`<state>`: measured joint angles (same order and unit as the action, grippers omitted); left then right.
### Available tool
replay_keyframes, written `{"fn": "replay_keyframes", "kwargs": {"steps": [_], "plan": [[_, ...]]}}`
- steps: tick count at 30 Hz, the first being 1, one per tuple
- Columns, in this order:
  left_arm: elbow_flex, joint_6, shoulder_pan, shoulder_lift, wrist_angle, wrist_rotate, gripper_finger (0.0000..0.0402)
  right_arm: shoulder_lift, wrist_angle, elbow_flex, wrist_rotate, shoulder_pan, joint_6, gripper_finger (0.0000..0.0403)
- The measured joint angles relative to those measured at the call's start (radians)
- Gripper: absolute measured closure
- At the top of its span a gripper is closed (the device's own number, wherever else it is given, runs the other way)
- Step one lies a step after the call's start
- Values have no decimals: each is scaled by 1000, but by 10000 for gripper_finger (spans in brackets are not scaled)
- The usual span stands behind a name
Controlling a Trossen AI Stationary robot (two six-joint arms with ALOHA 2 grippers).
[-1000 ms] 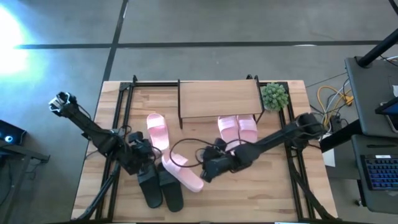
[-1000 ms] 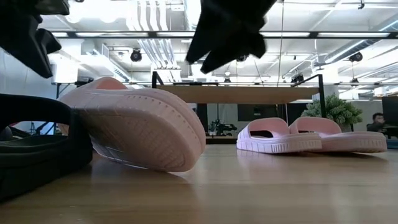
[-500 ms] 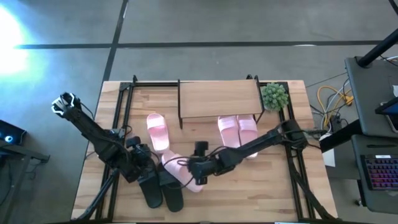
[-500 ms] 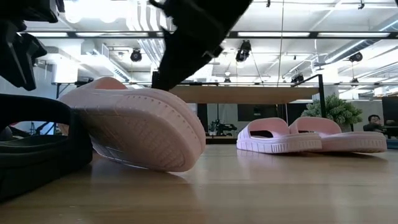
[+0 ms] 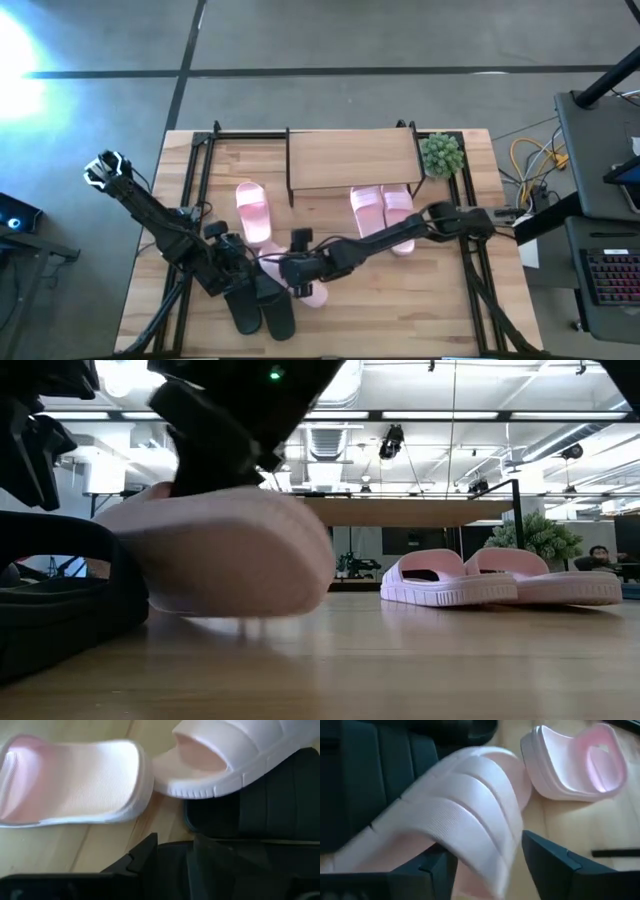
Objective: Pick and place slides into the shelf
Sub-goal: Put the pink slipper on the shelf
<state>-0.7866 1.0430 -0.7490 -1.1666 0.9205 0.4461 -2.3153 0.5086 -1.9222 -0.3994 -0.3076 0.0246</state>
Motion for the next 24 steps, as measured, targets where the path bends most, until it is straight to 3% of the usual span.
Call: {"fn": "replay_keyframes", "kwargs": {"steps": [8,18,24], "plan": [[-1,-1,0,10,1,1,288,-35,103,-67,17,1,59,378],[0,-3,1,10,1,50,288,171,595,-65,-96,-79,359,392],[-1,-4,1,10,-23,67,288,298,1041,-81,-418,-155,863,393]]}}
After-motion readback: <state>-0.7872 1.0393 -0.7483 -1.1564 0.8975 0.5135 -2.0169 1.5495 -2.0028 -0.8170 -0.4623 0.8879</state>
